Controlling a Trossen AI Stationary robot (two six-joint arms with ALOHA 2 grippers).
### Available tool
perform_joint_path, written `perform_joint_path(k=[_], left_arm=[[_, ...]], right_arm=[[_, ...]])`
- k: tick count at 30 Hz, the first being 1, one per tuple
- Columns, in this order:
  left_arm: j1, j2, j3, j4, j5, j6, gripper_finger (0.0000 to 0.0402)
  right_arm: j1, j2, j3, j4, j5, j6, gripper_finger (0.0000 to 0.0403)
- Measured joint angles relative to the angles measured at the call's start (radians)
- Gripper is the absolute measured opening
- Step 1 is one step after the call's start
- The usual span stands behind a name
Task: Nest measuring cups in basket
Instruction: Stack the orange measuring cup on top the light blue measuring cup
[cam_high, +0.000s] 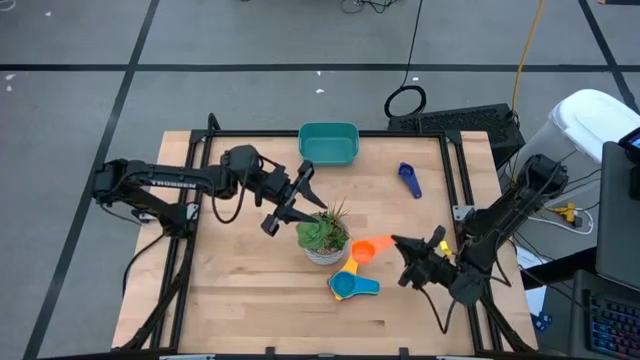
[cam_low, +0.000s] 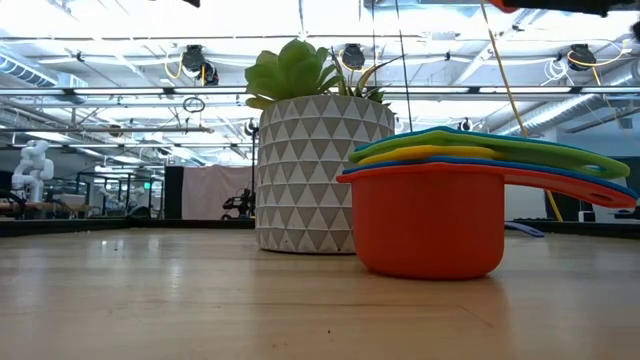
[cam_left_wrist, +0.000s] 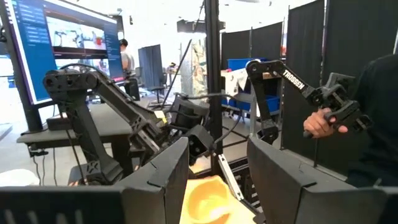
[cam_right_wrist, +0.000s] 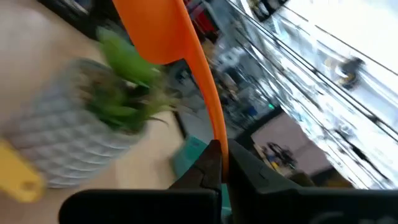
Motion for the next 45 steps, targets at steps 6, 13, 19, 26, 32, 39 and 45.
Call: perform_joint_path(k=[6, 13, 19, 26, 32, 39, 45], left_arm=[[-0.02, 0.0, 0.0, -0.001, -0.036, -0.004, 0.0166], [-0.06, 0.0, 0.0, 0.0, -0.075, -0.02, 0.0165], [-0.099, 0.0, 0.0, -0.001, -0.118, -0.025, 0.0165], [-0.126, 0.0, 0.0, -0.008, -0.156, -0.025, 0.0165], [-0.13, 0.0, 0.0, -0.01, -0.157, -0.017, 0.0165], [-0.13, 0.0, 0.0, -0.041, -0.159, -0.006, 0.0165], [-0.131, 0.0, 0.0, -0.056, -0.159, -0.006, 0.0165]], right_arm=[[0.026, 0.061, 0.0, -0.004, -0.071, 0.104, 0.0], [0.029, 0.135, 0.0, -0.108, -0.178, 0.293, 0.0], [0.032, 0.168, 0.0, -0.149, -0.226, 0.335, 0.0], [0.032, 0.201, 0.058, -0.372, -0.292, 0.434, 0.0], [0.031, 0.222, 0.134, -0.63, -0.339, 0.682, 0.0], [0.029, 0.277, 0.162, -0.673, -0.384, 0.725, 0.0], [0.003, 0.382, 0.262, -0.81, -0.38, 0.768, 0.0]])
